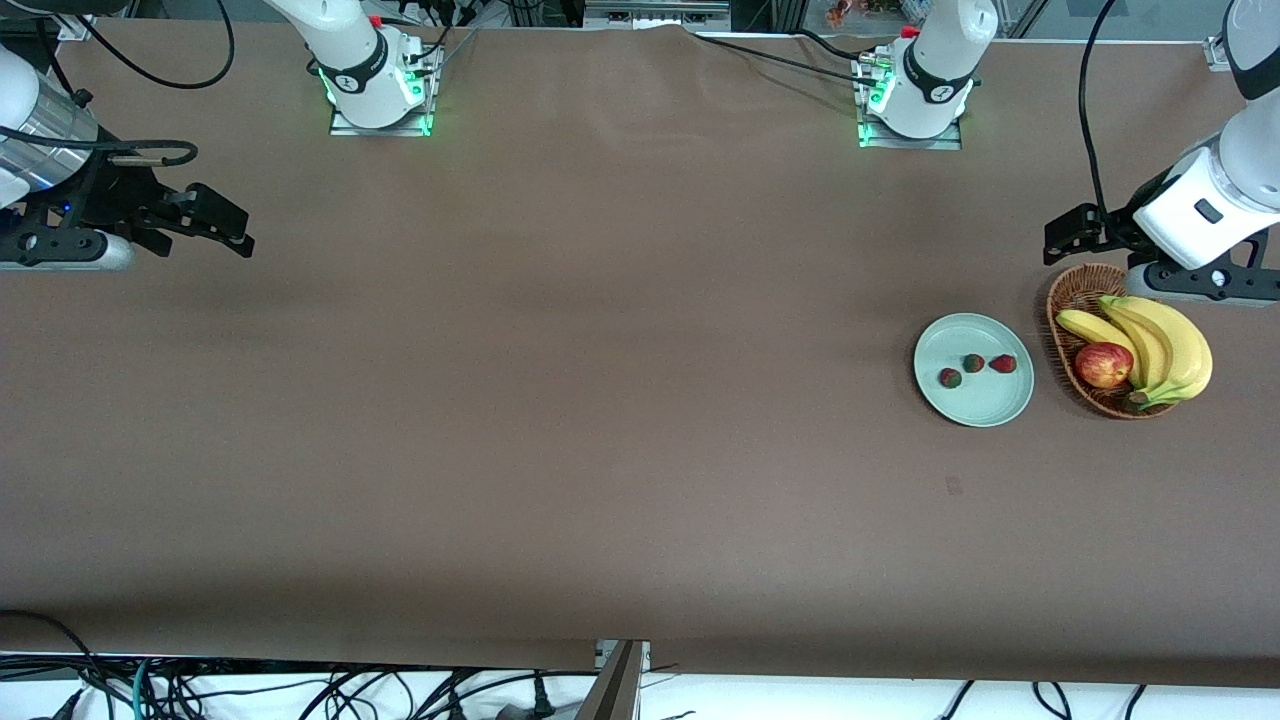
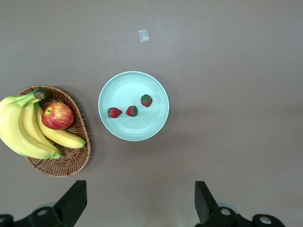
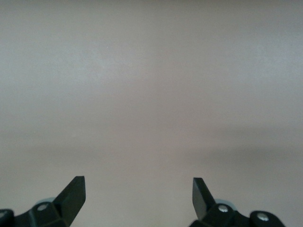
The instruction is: Collect all strawberries into plate
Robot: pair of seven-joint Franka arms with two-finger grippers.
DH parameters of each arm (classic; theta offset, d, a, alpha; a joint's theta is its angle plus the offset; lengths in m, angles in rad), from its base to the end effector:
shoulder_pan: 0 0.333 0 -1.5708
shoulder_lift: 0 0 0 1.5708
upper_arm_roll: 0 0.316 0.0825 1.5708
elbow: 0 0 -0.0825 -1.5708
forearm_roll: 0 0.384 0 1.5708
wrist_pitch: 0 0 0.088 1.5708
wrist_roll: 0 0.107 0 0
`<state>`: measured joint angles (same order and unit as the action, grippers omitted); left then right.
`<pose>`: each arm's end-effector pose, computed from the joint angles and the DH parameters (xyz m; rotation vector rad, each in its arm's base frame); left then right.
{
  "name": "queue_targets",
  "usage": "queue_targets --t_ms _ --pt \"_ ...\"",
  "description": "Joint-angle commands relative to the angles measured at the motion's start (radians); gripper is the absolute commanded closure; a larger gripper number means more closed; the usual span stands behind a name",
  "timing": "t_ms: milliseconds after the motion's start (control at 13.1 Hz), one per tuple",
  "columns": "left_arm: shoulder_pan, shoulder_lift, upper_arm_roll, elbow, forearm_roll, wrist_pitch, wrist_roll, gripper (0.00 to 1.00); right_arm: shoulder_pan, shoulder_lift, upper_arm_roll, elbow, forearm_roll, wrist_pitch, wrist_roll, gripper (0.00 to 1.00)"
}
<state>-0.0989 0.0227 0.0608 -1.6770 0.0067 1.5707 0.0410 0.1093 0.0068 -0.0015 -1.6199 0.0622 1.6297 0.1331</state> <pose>0.5542 -0.0207 0.5621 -3.1247 0.1242 0.2019 0.5571 0.0666 0.6028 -3.0793 0.0445 0.0069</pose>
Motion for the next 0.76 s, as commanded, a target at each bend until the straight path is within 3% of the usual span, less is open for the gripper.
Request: queue_targets --t_ms 0,688 --pt "0.013 0.011 -0.016 0.026 0.007 -0.029 0.017 0.00 -0.010 0.010 0.006 0.026 -0.012 -0.021 -0.007 0.00" --pt "0.015 0.014 -0.015 0.028 -0.013 -0.031 0.017 0.00 -0.010 0.010 0.006 0.026 -0.012 -0.021 -0.007 0.00"
